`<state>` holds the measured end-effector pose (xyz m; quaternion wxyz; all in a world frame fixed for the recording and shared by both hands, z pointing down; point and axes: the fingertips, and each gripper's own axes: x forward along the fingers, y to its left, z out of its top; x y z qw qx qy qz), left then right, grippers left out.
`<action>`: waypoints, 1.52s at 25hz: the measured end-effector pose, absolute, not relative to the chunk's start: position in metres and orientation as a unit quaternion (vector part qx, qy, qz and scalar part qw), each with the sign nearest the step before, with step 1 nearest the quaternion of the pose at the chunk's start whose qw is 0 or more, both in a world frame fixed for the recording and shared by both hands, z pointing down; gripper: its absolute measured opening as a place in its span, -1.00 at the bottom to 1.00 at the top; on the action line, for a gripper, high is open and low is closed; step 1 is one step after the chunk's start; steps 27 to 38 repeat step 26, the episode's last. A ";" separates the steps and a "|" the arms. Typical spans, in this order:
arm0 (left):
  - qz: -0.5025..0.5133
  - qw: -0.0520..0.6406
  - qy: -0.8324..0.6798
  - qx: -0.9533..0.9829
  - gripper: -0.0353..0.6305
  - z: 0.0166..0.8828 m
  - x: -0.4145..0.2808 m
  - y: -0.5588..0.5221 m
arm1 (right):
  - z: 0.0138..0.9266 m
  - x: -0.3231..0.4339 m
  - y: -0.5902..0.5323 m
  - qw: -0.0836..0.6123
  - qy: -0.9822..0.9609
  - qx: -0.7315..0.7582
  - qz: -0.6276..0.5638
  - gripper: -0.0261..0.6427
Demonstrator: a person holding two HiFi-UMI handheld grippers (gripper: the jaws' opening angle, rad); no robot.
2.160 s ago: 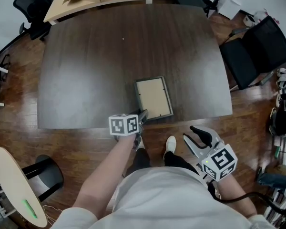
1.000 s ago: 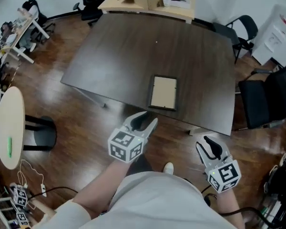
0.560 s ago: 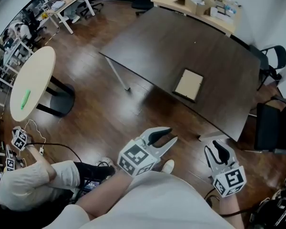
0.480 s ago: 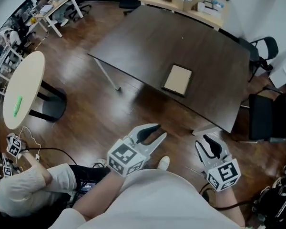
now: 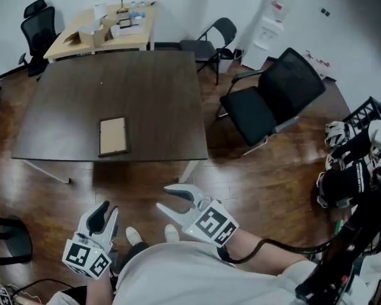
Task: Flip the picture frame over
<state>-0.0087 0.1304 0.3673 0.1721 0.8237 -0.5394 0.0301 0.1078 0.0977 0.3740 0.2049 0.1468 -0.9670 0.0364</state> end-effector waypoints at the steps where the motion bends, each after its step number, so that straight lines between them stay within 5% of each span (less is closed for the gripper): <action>1: 0.029 0.172 -0.538 0.825 -0.55 0.369 -0.008 0.129 | 0.374 0.108 0.097 0.204 -0.967 0.147 0.035 -0.52; 38: 0.052 0.176 -0.529 0.828 -0.55 0.386 0.004 0.122 | 0.376 0.119 0.088 0.205 -0.966 0.153 0.030 -0.55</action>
